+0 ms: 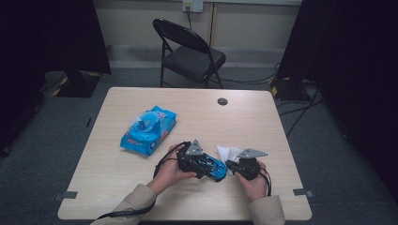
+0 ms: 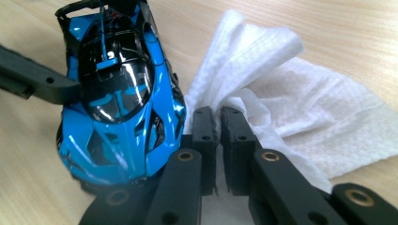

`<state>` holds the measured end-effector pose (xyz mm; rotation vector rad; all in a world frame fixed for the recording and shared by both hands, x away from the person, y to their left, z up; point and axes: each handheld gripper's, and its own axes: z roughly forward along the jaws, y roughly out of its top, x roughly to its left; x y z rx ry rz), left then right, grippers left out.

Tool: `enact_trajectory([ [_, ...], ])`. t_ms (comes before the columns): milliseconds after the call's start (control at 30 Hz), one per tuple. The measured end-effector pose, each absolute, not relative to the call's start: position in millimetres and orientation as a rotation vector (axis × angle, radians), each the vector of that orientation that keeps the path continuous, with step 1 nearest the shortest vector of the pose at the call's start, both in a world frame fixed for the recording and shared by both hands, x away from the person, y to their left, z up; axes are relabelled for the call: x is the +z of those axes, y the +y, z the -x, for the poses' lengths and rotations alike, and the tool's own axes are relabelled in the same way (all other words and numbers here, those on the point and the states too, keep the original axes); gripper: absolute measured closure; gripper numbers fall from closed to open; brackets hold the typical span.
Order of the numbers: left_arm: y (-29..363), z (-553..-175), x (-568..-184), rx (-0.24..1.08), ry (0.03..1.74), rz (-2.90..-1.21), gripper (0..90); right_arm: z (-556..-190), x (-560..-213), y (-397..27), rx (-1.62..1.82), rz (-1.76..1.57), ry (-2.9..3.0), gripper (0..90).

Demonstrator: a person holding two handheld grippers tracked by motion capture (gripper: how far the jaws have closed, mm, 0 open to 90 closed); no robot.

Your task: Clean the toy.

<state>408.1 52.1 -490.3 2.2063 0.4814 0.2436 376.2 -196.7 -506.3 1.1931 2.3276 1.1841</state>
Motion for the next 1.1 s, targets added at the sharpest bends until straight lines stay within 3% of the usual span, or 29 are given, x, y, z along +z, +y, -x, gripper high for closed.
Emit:
enact_trajectory([
  [1100,52.2,-407.7,-490.3,0.249,0.479,-2.208,16.2,-347.2,-504.2,-199.1,1.177,-1.145,2.382,85.5],
])
